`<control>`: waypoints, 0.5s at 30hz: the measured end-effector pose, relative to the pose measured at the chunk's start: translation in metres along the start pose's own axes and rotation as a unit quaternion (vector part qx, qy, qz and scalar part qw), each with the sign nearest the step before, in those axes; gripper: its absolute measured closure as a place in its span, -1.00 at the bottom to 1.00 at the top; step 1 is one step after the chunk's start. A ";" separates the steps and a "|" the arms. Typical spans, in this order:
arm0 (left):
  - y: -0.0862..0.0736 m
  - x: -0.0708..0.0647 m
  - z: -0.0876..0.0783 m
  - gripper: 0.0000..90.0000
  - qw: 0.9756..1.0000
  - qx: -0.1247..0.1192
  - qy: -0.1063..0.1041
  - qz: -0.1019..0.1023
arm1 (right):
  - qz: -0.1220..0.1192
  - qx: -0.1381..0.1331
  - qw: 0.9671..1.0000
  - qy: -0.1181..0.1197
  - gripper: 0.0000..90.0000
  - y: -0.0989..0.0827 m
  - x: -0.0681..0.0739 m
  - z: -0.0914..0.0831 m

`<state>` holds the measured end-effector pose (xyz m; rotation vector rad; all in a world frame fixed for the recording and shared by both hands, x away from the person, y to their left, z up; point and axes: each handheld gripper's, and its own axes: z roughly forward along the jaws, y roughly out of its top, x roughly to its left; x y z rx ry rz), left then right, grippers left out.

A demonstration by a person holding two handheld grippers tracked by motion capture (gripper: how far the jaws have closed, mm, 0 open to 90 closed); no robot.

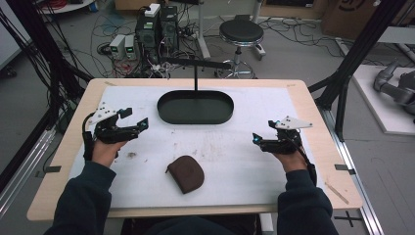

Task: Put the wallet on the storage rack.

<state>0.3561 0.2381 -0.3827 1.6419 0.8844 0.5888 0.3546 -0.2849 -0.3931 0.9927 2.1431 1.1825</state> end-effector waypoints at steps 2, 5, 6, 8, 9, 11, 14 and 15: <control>-0.002 -0.002 -0.002 -0.55 1.000 0.006 -0.001 0.009 | 0.007 0.001 1.000 0.009 -0.54 0.001 0.004 0.001; -0.005 -0.003 -0.008 -0.55 1.000 0.002 0.005 0.014 | 0.007 -0.003 1.000 0.028 -0.54 0.003 0.010 0.003; -0.007 -0.002 -0.009 -0.55 1.000 0.001 0.007 0.013 | 0.007 -0.004 0.999 0.036 -0.54 0.004 0.013 0.004; -0.010 0.000 -0.011 -0.55 1.000 -0.001 0.013 0.013 | 0.002 -0.003 0.999 0.049 -0.54 0.006 0.021 0.008; -0.011 0.001 -0.011 -0.55 1.000 -0.003 0.016 0.015 | -0.002 -0.005 0.998 0.055 -0.54 0.007 0.025 0.010; -0.012 0.004 -0.012 -0.55 1.000 -0.007 0.024 0.013 | -0.004 -0.008 0.998 0.067 -0.54 0.011 0.034 0.014; -0.014 0.007 -0.010 -0.54 1.000 -0.005 0.024 0.010 | -0.008 -0.015 0.996 0.084 -0.54 0.016 0.048 0.020; -0.015 0.007 -0.010 -0.54 1.000 -0.004 0.024 0.009 | -0.012 -0.015 0.996 0.092 -0.54 0.018 0.053 0.023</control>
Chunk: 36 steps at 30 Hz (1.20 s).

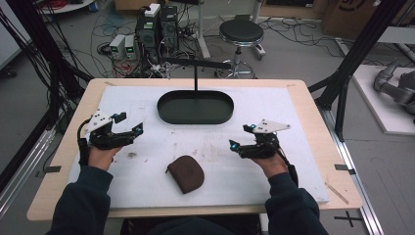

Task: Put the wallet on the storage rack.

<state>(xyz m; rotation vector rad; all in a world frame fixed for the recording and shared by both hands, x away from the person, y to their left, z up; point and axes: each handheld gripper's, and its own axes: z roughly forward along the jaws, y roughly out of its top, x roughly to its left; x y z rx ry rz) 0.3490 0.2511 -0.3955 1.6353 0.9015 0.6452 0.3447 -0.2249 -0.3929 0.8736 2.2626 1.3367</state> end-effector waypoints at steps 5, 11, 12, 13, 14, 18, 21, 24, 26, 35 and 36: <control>-0.005 0.002 -0.001 -0.53 1.000 0.010 0.001 -0.003 | -0.015 0.014 0.998 0.053 -0.53 0.008 0.030 0.024; -0.007 0.002 -0.003 -0.52 1.000 0.009 0.006 -0.002 | -0.049 0.030 0.994 0.096 -0.53 0.012 0.068 0.050; -0.007 0.002 -0.003 -0.52 1.000 0.008 0.007 -0.002 | -0.046 0.036 0.993 0.105 -0.53 0.012 0.073 0.054; -0.008 0.002 -0.003 -0.52 1.000 0.010 0.006 -0.003 | -0.041 0.041 0.991 0.116 -0.53 0.010 0.077 0.058; -0.008 0.002 -0.002 -0.51 1.000 0.012 0.005 -0.003 | -0.037 0.050 0.989 0.130 -0.53 0.009 0.081 0.063; -0.009 0.004 -0.001 -0.50 1.000 0.019 0.008 -0.003 | -0.045 0.094 0.982 0.160 -0.53 0.000 0.099 0.082; -0.010 0.004 0.000 -0.50 1.000 0.019 0.007 -0.003 | -0.058 0.107 0.979 0.166 -0.43 -0.003 0.102 0.089; -0.010 0.004 0.001 -0.50 1.000 0.022 0.005 -0.003 | -0.073 0.107 0.978 0.164 -0.27 -0.002 0.100 0.085; -0.010 0.004 0.002 -0.50 1.000 0.026 0.005 -0.002 | -0.078 0.111 0.977 0.162 -0.19 -0.001 0.099 0.085; -0.010 0.005 0.000 -0.49 1.000 0.023 0.007 0.000 | -0.114 0.115 0.983 0.086 0.20 0.001 0.072 0.070; -0.010 0.005 0.001 -0.49 1.000 0.023 0.007 -0.001 | -0.113 0.115 0.984 0.075 0.20 0.001 0.065 0.067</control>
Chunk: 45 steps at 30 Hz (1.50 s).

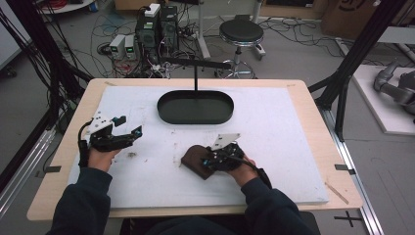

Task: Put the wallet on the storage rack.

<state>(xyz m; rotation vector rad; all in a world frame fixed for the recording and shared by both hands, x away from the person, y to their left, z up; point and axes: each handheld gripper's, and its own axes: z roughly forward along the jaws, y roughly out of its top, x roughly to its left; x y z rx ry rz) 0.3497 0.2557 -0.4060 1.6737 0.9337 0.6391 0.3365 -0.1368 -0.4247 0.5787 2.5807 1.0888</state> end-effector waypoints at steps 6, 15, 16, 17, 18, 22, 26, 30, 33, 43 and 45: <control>0.000 0.001 0.000 -0.49 1.000 0.001 0.001 -0.002 | 0.018 0.019 0.999 -0.048 0.20 -0.014 -0.024 -0.017; -0.001 0.002 0.001 -0.49 1.000 0.001 0.001 -0.009 | -0.018 -0.018 0.999 -0.038 -0.51 -0.022 -0.025 -0.029; -0.001 0.002 0.001 -0.49 1.000 0.001 0.001 -0.010 | -0.032 -0.023 0.998 -0.045 -0.57 -0.020 -0.021 -0.027; -0.001 0.002 0.001 -0.49 1.000 0.001 0.001 -0.010 | -0.042 -0.021 0.998 -0.052 -0.57 -0.019 -0.015 -0.024; -0.001 0.003 0.001 -0.49 1.000 0.002 0.002 -0.009 | -0.052 -0.016 0.997 -0.058 -0.57 -0.019 -0.011 -0.021; -0.001 0.003 0.001 -0.49 1.000 0.000 0.000 -0.011 | -0.082 0.029 0.994 -0.073 -0.57 -0.022 0.000 -0.003; -0.001 0.004 -0.001 -0.49 1.000 -0.003 0.003 -0.014 | -0.111 0.049 0.988 -0.091 -0.46 -0.021 0.001 -0.001; -0.001 0.005 -0.002 -0.49 1.000 -0.004 0.005 -0.014 | -0.096 0.059 0.989 -0.099 -0.31 -0.019 0.000 -0.001; -0.002 0.004 -0.002 -0.47 1.000 -0.007 0.000 -0.009 | -0.062 0.060 0.992 -0.089 -0.06 -0.015 -0.004 -0.008; -0.004 0.003 0.001 -0.46 1.000 -0.005 -0.008 0.002 | 0.035 0.016 0.996 -0.074 0.49 -0.010 -0.030 -0.048; -0.004 0.003 0.001 -0.46 1.000 -0.002 -0.008 0.003 | 0.059 0.002 0.996 -0.069 0.51 -0.011 -0.035 -0.058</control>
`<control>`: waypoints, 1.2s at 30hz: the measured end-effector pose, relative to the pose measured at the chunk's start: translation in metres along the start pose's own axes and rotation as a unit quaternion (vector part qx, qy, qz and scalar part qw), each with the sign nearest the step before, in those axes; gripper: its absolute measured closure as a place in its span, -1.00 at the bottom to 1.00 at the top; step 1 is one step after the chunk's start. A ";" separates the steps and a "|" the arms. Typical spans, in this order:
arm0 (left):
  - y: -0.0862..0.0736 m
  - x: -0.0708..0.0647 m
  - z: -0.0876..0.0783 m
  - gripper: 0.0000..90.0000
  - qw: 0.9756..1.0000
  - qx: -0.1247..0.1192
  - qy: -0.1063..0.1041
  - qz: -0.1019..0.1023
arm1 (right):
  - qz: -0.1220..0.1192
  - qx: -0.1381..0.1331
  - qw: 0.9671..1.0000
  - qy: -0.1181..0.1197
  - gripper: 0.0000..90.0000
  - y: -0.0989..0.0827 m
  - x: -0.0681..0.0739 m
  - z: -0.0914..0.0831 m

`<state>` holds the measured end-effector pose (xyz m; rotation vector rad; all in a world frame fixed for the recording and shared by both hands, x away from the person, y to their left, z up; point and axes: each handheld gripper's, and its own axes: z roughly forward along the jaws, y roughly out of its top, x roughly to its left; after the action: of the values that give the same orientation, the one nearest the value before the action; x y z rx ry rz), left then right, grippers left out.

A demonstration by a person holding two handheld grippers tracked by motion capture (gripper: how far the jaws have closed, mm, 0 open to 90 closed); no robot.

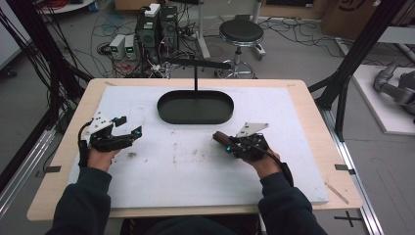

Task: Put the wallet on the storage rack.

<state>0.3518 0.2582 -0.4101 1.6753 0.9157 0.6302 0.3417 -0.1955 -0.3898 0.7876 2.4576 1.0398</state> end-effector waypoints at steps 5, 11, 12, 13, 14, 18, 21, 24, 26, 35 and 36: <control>0.000 -0.002 0.000 -0.46 1.000 0.001 -0.002 0.003 | 0.068 -0.008 0.998 0.016 0.52 -0.004 -0.021 -0.019; 0.000 -0.002 0.001 -0.46 1.000 0.002 -0.003 0.004 | 0.169 0.003 0.985 0.031 0.49 -0.025 -0.051 -0.026; 0.000 -0.002 0.002 -0.46 1.000 0.002 -0.003 0.003 | 0.185 -0.004 0.982 0.034 0.48 -0.027 -0.055 -0.027; 0.000 -0.002 0.002 -0.46 1.000 0.003 -0.003 0.005 | 0.197 -0.008 0.980 0.034 0.48 -0.029 -0.058 -0.028; 0.000 -0.003 0.002 -0.46 1.000 0.003 -0.004 0.004 | 0.205 -0.013 0.978 0.031 0.47 -0.030 -0.060 -0.028; 0.000 -0.002 0.002 -0.46 1.000 0.005 -0.004 0.005 | 0.213 -0.030 0.977 0.005 0.46 -0.033 -0.063 -0.029; 0.000 -0.003 0.002 -0.46 1.000 0.004 -0.003 0.005 | 0.199 -0.034 0.979 -0.022 0.42 -0.033 -0.063 -0.031; 0.000 -0.003 0.002 -0.46 1.000 0.005 -0.003 0.006 | 0.189 -0.037 0.981 -0.036 0.40 -0.033 -0.062 -0.031; 0.000 -0.003 0.002 -0.46 1.000 0.005 -0.003 0.005 | 0.185 -0.038 0.981 -0.038 0.38 -0.032 -0.061 -0.031; 0.000 -0.003 0.002 -0.46 1.000 0.005 -0.003 0.006 | 0.168 -0.065 0.982 -0.060 -0.04 -0.032 -0.059 -0.035; 0.000 -0.003 0.002 -0.46 1.000 0.005 -0.003 0.006 | 0.161 -0.069 0.982 -0.066 -0.11 -0.031 -0.058 -0.035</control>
<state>0.3519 0.2547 -0.4109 1.6930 0.9055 0.6287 0.3578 -0.2682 -0.3836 1.1935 2.1646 1.2120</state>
